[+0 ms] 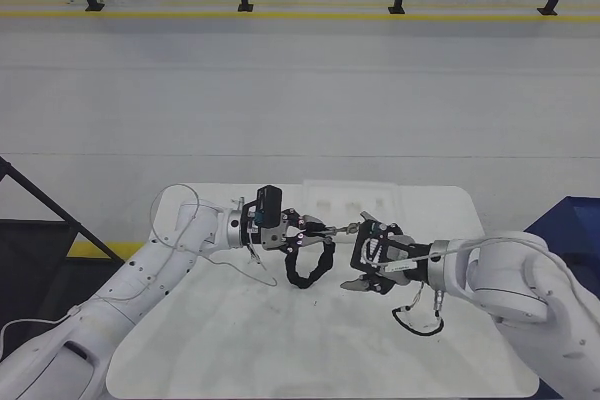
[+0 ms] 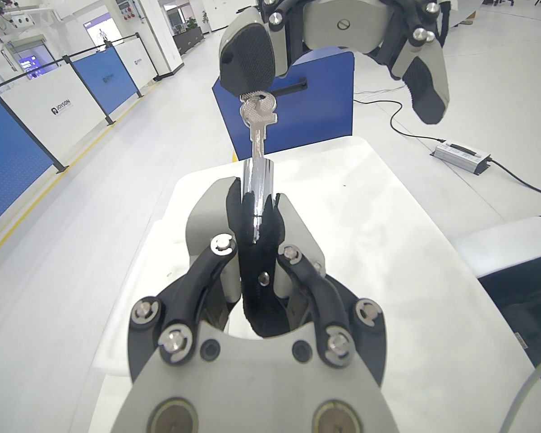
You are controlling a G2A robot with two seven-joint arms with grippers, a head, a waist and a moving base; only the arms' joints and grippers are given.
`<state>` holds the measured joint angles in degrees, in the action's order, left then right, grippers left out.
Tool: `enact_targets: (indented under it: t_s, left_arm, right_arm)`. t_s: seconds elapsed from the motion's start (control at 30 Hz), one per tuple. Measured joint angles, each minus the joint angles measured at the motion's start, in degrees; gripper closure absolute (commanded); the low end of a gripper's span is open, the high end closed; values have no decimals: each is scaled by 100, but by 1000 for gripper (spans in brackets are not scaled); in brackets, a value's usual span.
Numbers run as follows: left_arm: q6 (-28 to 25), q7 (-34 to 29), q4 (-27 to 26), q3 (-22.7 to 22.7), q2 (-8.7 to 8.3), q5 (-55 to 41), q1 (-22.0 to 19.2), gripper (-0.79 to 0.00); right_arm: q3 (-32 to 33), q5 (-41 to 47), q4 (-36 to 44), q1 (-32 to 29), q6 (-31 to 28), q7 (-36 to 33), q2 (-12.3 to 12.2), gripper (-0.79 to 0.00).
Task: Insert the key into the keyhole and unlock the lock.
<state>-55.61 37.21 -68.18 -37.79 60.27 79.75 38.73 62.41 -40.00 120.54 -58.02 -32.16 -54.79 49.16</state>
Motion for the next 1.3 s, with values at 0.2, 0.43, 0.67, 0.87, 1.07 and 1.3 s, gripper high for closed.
enact_targets:
  t_s: [0.2, 0.43, 0.67, 0.87, 1.07, 1.3]
  left_arm:
    - [-12, 63, 18, -34, 40, 91, 8, 0]
    - [-46, 145, 24, -75, 73, 254, 8, 0]
    - [-92, 266, -29, -78, 105, 453, 11, 0]
    - [-105, 331, -6, -90, 135, 543, 14, 0]
    - [-105, 428, 2, -110, 157, 645, 18, 0]
    - [-109, 578, 23, -112, 176, 828, 22, 0]
  right_arm:
    - [-312, 46, -101, 249, 84, -78, 70, -785]
    - [-405, 168, -157, 365, 142, -129, 100, -785]
    - [-429, 264, -237, 419, 132, -153, 112, -785]
    - [-510, 322, -286, 477, 205, -229, 132, -785]
    - [-519, 430, -379, 503, 284, -257, 142, -785]
    - [-448, 490, -450, 503, 252, -273, 132, -785]
